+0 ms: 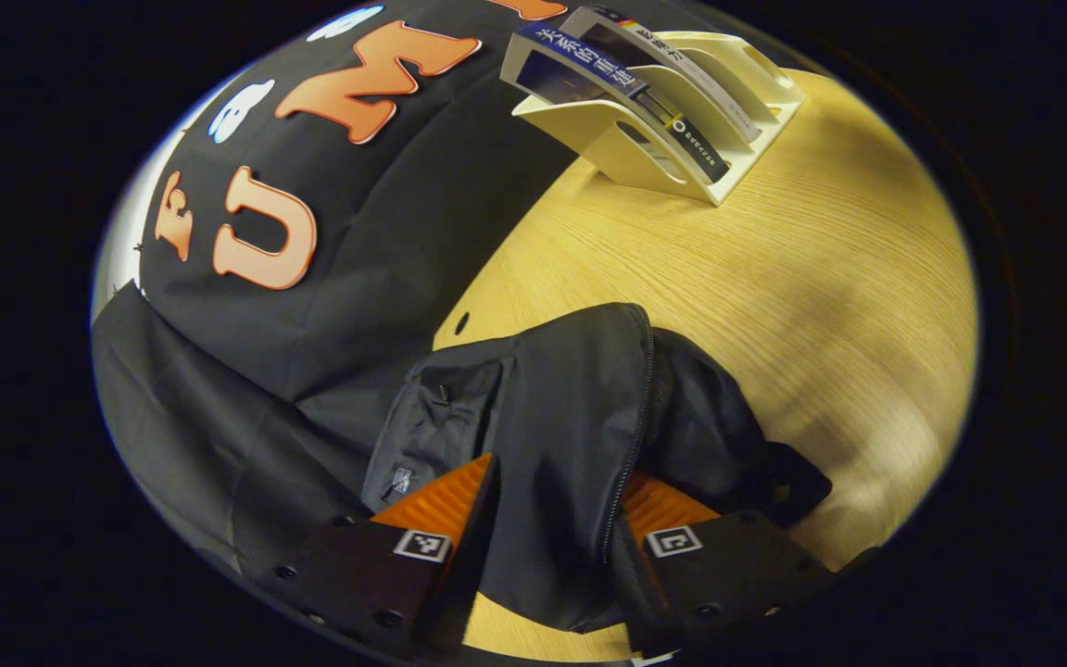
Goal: Open the schoolbag, grab two books from the bookshelf and put them into the schoolbag.
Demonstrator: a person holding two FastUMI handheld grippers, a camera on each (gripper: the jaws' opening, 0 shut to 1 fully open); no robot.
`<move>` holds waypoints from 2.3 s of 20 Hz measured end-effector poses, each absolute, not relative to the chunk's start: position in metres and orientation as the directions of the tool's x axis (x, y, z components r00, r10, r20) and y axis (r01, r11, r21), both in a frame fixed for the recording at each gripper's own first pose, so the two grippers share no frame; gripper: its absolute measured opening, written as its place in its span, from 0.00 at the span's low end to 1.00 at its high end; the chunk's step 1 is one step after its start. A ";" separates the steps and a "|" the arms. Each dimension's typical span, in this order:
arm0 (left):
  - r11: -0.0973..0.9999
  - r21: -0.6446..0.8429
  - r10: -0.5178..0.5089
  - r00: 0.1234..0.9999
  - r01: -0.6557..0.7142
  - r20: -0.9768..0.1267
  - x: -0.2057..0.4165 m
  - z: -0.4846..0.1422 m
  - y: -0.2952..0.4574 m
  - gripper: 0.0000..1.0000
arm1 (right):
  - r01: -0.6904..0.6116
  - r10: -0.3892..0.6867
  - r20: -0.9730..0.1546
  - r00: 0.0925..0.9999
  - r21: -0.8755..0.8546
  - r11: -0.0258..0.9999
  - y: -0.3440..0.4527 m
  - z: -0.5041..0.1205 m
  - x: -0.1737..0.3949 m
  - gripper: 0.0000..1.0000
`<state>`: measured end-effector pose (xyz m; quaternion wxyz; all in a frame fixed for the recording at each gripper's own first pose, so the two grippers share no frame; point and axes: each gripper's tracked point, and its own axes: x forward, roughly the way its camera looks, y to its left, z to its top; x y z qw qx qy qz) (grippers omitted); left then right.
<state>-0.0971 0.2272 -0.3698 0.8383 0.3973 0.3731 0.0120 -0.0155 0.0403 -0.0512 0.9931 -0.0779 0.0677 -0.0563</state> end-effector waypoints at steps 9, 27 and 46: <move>0.785 0.532 0.281 0.585 0.316 -0.761 -0.089 -0.319 0.229 0.07 | -0.070 0.042 -0.136 0.990 -0.205 0.976 0.041 -0.041 0.017 0.97; 0.871 0.167 -0.016 0.366 0.462 -0.931 -0.051 -0.214 0.260 0.05 | -0.356 0.272 -0.484 0.832 -0.090 0.930 0.154 -0.046 0.071 0.97; 0.787 0.022 -0.206 0.297 0.617 -0.932 -0.008 -0.196 0.289 0.05 | -0.158 0.226 -0.883 0.411 0.176 0.972 0.228 -0.121 0.154 0.98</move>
